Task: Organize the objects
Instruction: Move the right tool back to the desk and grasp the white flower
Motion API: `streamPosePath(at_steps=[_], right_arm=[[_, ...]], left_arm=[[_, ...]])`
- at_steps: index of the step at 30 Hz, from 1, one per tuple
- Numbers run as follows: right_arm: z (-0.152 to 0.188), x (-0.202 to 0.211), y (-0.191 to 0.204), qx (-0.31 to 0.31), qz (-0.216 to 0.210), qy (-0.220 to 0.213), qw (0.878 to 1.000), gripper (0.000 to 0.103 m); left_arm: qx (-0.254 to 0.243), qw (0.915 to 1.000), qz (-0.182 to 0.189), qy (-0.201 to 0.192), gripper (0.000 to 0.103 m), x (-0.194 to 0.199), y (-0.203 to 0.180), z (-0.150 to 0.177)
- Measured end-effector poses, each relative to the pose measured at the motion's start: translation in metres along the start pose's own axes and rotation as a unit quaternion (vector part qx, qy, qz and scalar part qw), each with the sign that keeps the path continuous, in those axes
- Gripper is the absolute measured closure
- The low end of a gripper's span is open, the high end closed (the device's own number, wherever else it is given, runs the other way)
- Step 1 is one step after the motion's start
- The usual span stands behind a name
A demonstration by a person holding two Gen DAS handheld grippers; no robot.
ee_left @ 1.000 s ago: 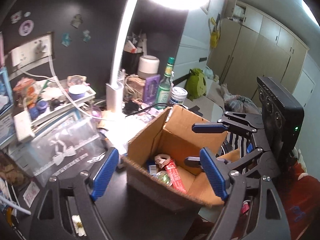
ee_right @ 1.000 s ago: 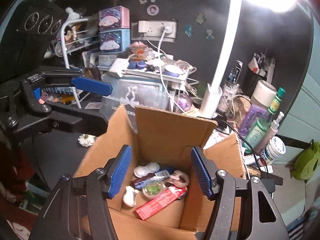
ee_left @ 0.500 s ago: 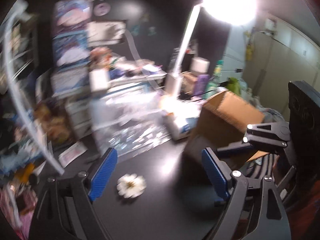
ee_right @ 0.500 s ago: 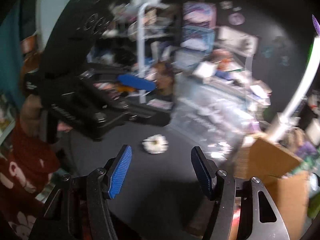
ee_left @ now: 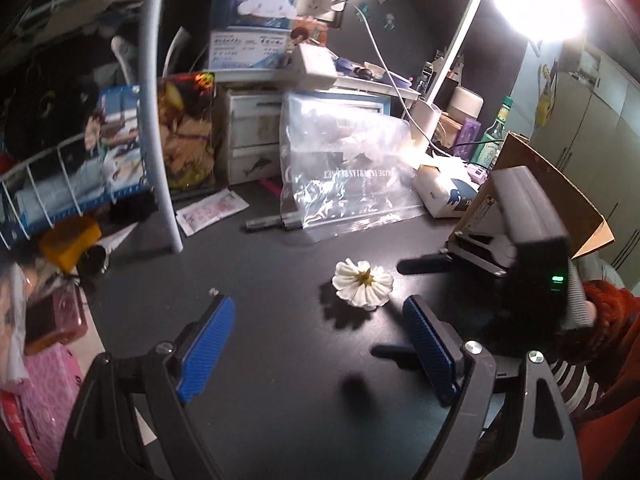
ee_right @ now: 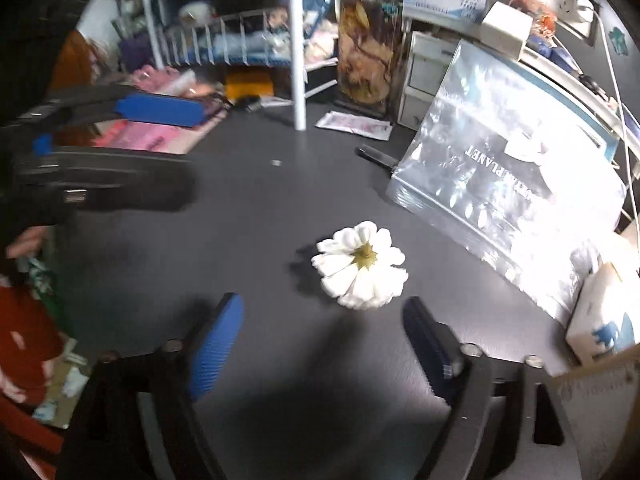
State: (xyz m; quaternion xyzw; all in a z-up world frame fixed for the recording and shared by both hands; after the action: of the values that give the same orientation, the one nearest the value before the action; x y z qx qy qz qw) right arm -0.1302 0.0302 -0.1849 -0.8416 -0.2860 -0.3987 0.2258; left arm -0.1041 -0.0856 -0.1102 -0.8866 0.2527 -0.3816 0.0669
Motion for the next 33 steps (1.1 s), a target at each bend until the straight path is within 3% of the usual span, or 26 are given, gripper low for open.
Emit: streamPosePath(at_steps=[2, 9, 10, 12, 17, 21, 28, 32, 33], right_arm=[[-0.002, -0.013, -0.004, 0.002, 0.019, 0.0, 1.0, 0.019], [-0.015, -0.032, -0.017, -0.018, 0.016, -0.004, 1.0, 0.022], [-0.016, -0.032, -0.017, -0.02, 0.018, -0.006, 1.0, 0.026], [-0.017, -0.036, -0.02, -0.022, 0.025, -0.004, 0.999, 0.05], [-0.011, -0.03, -0.02, -0.023, 0.02, 0.0, 1.0, 0.077], [-0.008, -0.008, -0.015, -0.024, 0.006, -0.017, 1.0, 0.077], [-0.006, 0.059, -0.003, -0.019, -0.019, -0.071, 0.997, 0.077], [-0.001, 0.102, -0.001, -0.011, -0.017, -0.105, 0.994, 0.077], [-0.001, 0.11, -0.002, -0.01, -0.013, -0.112, 0.994, 0.077]], left_arm=[[0.004, 1.0, 0.002, -0.001, 0.019, -0.001, 0.003, 0.002], [0.011, 0.9999, 0.008, -0.003, 0.019, -0.002, 0.007, 0.002], [0.01, 0.9999, 0.009, -0.003, 0.019, -0.002, 0.006, 0.002], [0.01, 0.9999, 0.01, -0.003, 0.019, -0.001, 0.004, 0.001], [0.011, 0.9998, 0.014, 0.0, 0.019, -0.001, -0.004, 0.0], [-0.004, 0.9997, 0.021, 0.008, 0.019, -0.002, -0.023, -0.005], [-0.035, 0.9959, 0.083, -0.003, 0.02, 0.004, -0.083, -0.024], [-0.054, 0.992, 0.114, -0.01, 0.056, 0.008, -0.117, -0.039], [-0.063, 0.9906, 0.121, -0.013, 0.06, 0.009, -0.127, -0.043]])
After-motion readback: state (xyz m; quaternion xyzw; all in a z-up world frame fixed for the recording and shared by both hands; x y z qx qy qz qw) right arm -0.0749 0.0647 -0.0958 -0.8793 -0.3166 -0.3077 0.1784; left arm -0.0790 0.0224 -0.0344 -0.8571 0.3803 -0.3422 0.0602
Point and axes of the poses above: each gripper's, at about its wrist camera, not at the fingertips, and x roughly against the way its jaws point, y to its left, z to its underside, the point moved 7 cm from there along -x, roughly the way its jaws point, and after that the axes turned 9 degrees about z, right-handed, at the moved point
